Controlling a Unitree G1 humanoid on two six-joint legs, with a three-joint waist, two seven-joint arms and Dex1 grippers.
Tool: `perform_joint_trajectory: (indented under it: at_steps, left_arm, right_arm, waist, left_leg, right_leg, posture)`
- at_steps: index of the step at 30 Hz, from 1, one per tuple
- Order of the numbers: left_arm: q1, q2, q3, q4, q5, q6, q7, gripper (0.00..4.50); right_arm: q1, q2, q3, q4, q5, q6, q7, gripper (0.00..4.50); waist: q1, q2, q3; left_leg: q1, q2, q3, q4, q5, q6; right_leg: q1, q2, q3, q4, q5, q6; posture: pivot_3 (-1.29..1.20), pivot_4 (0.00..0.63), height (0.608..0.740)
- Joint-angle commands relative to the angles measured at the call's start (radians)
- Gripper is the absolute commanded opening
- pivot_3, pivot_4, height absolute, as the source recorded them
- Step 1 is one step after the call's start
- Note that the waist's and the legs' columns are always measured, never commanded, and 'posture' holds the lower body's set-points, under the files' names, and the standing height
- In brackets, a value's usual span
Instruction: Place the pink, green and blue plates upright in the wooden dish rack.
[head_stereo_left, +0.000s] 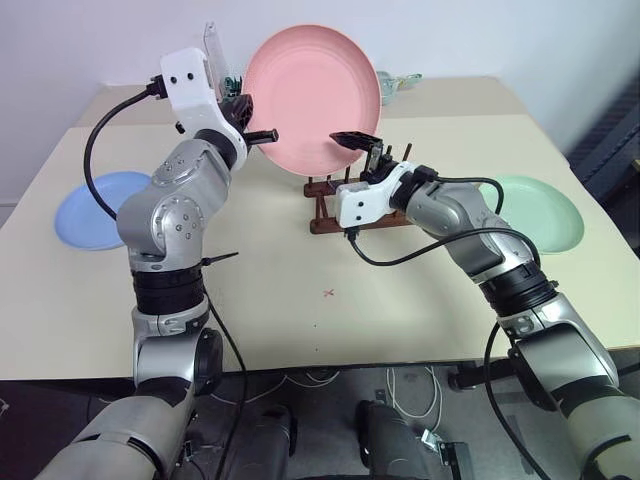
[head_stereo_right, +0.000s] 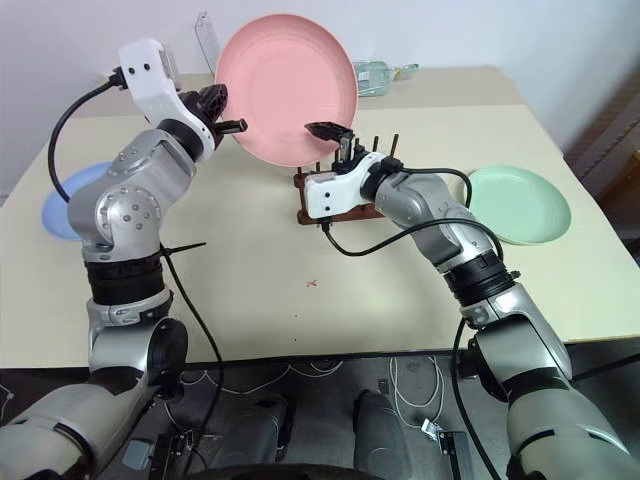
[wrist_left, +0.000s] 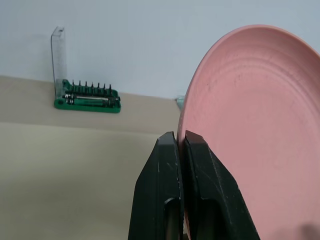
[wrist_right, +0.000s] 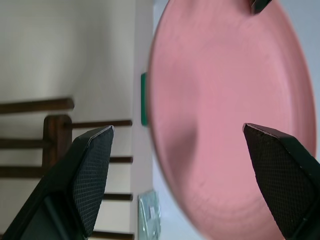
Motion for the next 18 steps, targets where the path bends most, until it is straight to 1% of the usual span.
perform_joint_trajectory:
  at_steps: [1, 3, 6, 7, 8, 9, 10, 13, 16, 18]
  left_arm:
    - [-0.031, -0.005, 0.022, -0.057, -0.017, 0.008, -0.001, 0.00]
    - [-0.030, -0.010, 0.024, -0.060, -0.021, 0.022, 0.000, 0.00]
    - [-0.031, -0.023, 0.035, -0.060, -0.029, 0.032, 0.005, 0.00]
    - [-0.034, -0.029, 0.042, -0.059, -0.035, 0.033, 0.007, 0.00]
    - [-0.037, -0.037, 0.052, -0.056, -0.044, 0.033, 0.009, 0.00]
    - [-0.039, -0.041, 0.059, -0.053, -0.048, 0.035, 0.010, 0.00]
    - [-0.040, -0.044, 0.063, -0.052, -0.050, 0.036, 0.011, 0.00]
    - [-0.038, -0.057, 0.071, -0.048, -0.066, 0.042, 0.008, 0.00]
    - [-0.040, -0.073, 0.092, -0.052, -0.079, 0.022, 0.008, 1.00]
    - [-0.062, -0.100, 0.159, -0.059, -0.128, -0.059, 0.004, 2.00]
  right_arm:
    - [-0.027, -0.007, -0.013, -0.003, -0.021, -0.020, -0.037, 3.97]
    - [-0.036, -0.009, -0.018, 0.004, -0.055, -0.021, -0.084, 3.39]
    - [-0.044, -0.015, -0.022, 0.011, -0.086, -0.025, -0.127, 1.97]
    - [-0.043, -0.017, -0.022, 0.013, -0.088, -0.027, -0.132, 1.39]
    - [-0.041, -0.019, -0.022, 0.016, -0.089, -0.031, -0.135, 0.98]
    - [-0.039, -0.020, -0.023, 0.018, -0.090, -0.033, -0.136, 0.36]
    - [-0.038, -0.021, -0.024, 0.019, -0.091, -0.035, -0.137, 0.08]
    - [-0.025, -0.024, -0.028, 0.010, -0.094, -0.035, -0.142, 0.08]
    - [-0.012, -0.023, -0.042, -0.003, -0.081, -0.024, -0.140, 0.00]
    - [0.001, -0.022, -0.071, -0.011, -0.035, -0.007, -0.126, 0.00]
  waist:
    - [0.000, 0.000, 0.000]
    - [0.000, 0.000, 0.000]
    - [0.001, 0.000, 0.000]
    - [0.000, 0.000, 0.000]
    - [0.001, 0.000, 0.000]
    - [0.001, 0.000, 0.000]
    - [0.001, 0.000, 0.000]
    - [-0.001, 0.000, 0.000]
    - [0.000, 0.000, 0.000]
    - [0.001, 0.000, 0.000]
  left_leg:
    - [0.000, 0.000, 0.000, 0.000, 0.000, 0.000]
    - [0.000, 0.000, 0.000, 0.000, 0.000, 0.000]
    - [0.000, 0.000, 0.000, 0.000, 0.000, 0.000]
    - [0.000, 0.000, 0.000, 0.000, 0.000, 0.000]
    - [0.000, 0.000, 0.000, 0.000, 0.000, 0.000]
    - [0.000, 0.000, 0.000, 0.000, 0.000, 0.000]
    - [0.000, 0.000, 0.000, 0.000, 0.000, 0.000]
    - [0.000, 0.000, 0.000, 0.000, 0.000, 0.000]
    - [0.000, 0.000, 0.000, 0.000, 0.000, 0.000]
    - [0.000, 0.000, 0.000, 0.000, 0.000, 0.000]
  right_leg:
    - [0.000, 0.000, 0.000, 0.000, 0.000, 0.000]
    - [0.000, 0.000, 0.000, 0.000, 0.000, 0.000]
    - [0.000, 0.000, 0.000, 0.000, 0.000, 0.000]
    - [0.000, 0.000, 0.000, 0.000, 0.000, 0.000]
    - [0.000, 0.000, 0.000, 0.000, 0.000, 0.000]
    - [0.000, 0.000, 0.000, 0.000, 0.000, 0.000]
    - [0.000, 0.000, 0.000, 0.000, 0.000, 0.000]
    - [0.000, 0.000, 0.000, 0.000, 0.000, 0.000]
    - [0.000, 0.000, 0.000, 0.000, 0.000, 0.000]
    - [0.000, 0.000, 0.001, 0.000, 0.000, 0.000]
  posture:
    - [0.00, 0.150, 0.740]
    - [0.00, 0.150, 0.740]
    - [0.00, 0.150, 0.740]
    - [0.00, 0.150, 0.740]
    - [0.00, 0.150, 0.740]
    - [0.00, 0.150, 0.740]
    - [0.00, 0.150, 0.740]
    - [0.00, 0.150, 0.740]
    - [0.00, 0.150, 0.740]
    - [0.00, 0.150, 0.740]
